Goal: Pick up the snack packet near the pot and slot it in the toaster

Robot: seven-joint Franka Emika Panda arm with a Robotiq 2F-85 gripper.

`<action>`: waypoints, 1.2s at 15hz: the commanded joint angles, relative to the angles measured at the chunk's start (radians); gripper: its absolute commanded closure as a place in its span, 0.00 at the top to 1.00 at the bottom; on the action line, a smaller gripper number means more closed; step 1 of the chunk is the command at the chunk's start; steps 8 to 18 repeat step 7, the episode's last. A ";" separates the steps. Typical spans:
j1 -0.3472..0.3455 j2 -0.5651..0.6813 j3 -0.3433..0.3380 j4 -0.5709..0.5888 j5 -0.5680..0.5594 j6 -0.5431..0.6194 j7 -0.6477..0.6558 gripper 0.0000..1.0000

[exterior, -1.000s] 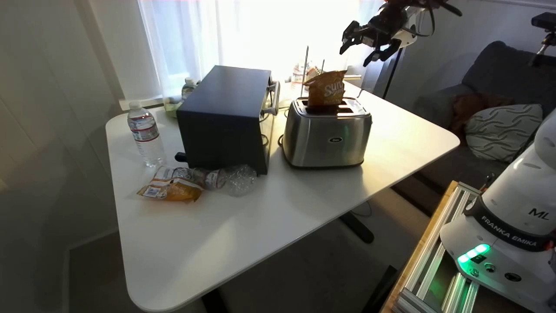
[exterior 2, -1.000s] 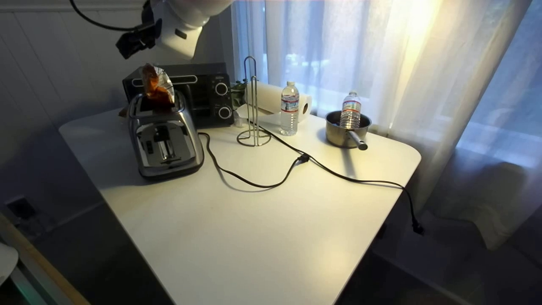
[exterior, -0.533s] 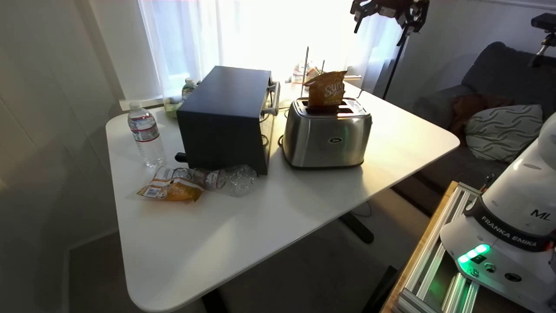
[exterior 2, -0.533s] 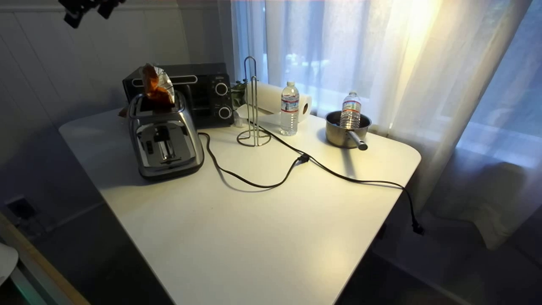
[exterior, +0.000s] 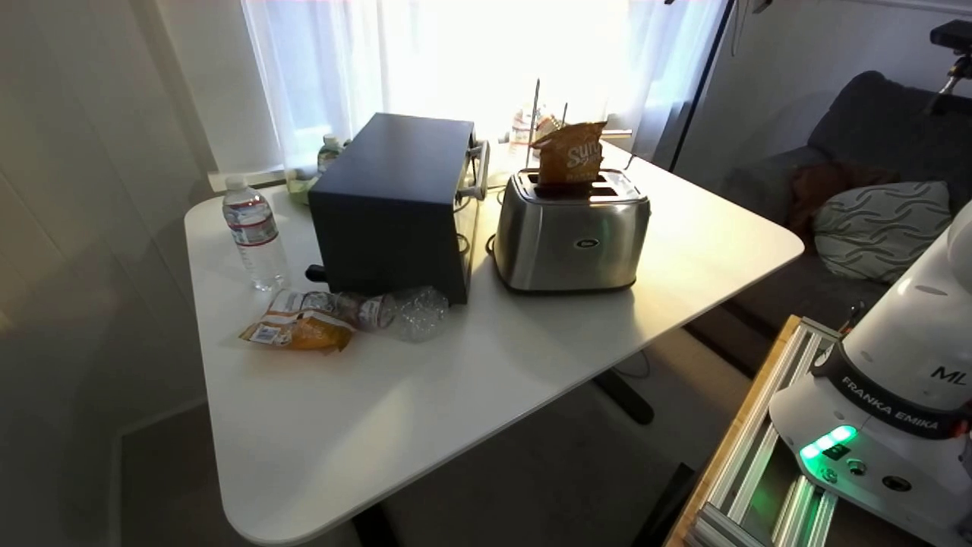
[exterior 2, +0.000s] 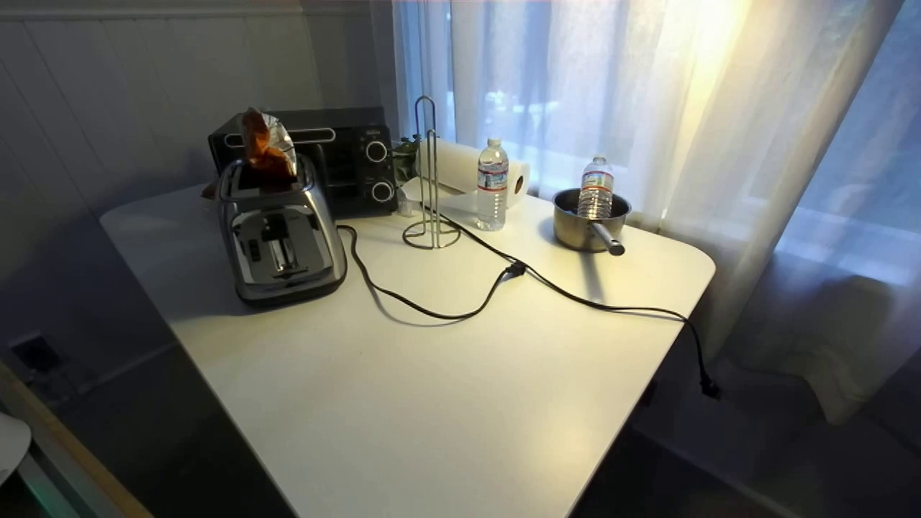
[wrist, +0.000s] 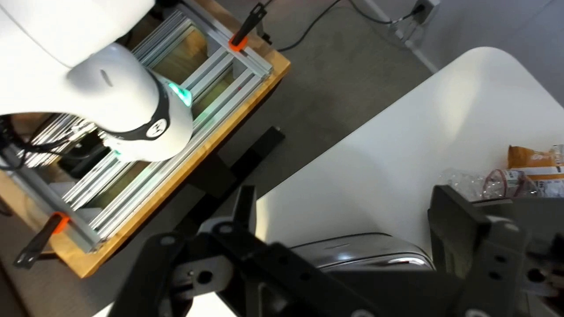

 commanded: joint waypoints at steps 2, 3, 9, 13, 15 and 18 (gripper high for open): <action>0.008 0.000 0.013 0.053 -0.066 -0.037 -0.020 1.00; 0.010 0.000 0.017 0.067 -0.079 -0.044 -0.022 1.00; 0.010 0.001 0.019 0.074 -0.089 -0.046 -0.027 1.00; 0.010 0.001 0.019 0.074 -0.089 -0.046 -0.027 1.00; 0.010 0.001 0.019 0.074 -0.089 -0.046 -0.027 1.00; 0.010 0.001 0.019 0.074 -0.089 -0.046 -0.027 1.00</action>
